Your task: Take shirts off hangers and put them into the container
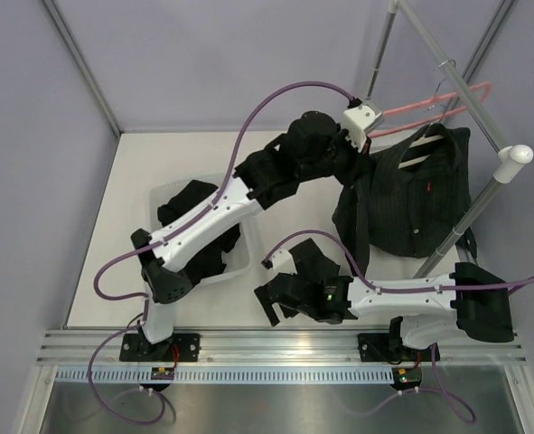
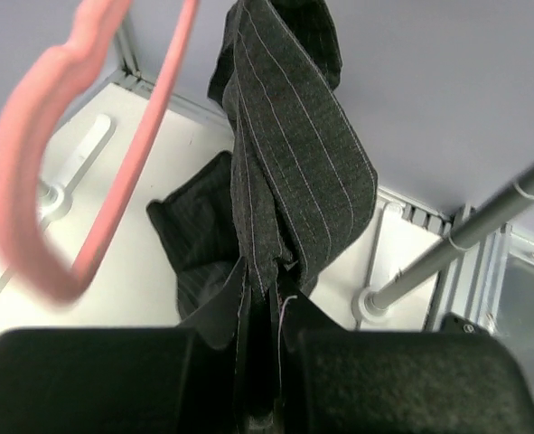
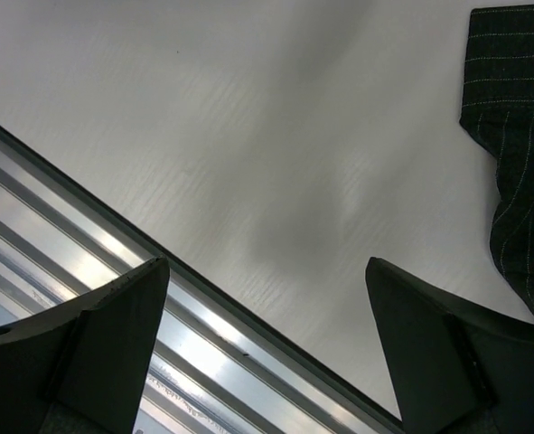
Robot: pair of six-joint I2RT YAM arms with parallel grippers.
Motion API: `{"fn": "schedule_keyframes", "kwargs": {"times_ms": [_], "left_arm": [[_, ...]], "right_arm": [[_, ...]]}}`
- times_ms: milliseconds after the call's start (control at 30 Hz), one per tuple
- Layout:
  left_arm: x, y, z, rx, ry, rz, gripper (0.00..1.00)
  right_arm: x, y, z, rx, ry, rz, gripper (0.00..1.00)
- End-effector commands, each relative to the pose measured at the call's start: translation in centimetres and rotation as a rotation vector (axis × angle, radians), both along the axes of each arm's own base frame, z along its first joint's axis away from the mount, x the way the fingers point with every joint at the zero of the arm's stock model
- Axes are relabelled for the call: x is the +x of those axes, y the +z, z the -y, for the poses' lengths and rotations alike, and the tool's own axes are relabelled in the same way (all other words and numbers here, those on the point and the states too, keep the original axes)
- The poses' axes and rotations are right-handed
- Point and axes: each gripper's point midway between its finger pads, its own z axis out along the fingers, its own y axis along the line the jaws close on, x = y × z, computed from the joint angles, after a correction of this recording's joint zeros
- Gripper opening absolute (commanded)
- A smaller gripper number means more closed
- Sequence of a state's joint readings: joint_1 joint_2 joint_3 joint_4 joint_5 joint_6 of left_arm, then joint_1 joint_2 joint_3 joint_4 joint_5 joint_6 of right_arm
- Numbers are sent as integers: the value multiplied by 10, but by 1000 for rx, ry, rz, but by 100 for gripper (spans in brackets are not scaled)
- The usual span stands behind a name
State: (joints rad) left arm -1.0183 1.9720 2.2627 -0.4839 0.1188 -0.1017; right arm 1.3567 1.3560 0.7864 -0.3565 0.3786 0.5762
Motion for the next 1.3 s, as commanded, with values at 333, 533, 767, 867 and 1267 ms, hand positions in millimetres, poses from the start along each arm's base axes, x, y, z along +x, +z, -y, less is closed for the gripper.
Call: {"fn": "schedule_keyframes", "kwargs": {"times_ms": [333,533,767,867,1267], "left_arm": [[-42,18,-161,121,159,-43,0],[-29,-14,-226,116,299,-106,0],[-29,-14,-293,83,414,-110,0],[-35,-9,-308,60,425,-105,0],[-64,-34,-323,46,372,-143,0]], "right_arm": [[-93,95,-51,279,545,45,92],[-91,106,-56,217,496,115,94],[-26,154,-46,185,172,354,96],[-4,182,-43,186,100,405,94],[83,271,-1,293,-84,451,74]]}}
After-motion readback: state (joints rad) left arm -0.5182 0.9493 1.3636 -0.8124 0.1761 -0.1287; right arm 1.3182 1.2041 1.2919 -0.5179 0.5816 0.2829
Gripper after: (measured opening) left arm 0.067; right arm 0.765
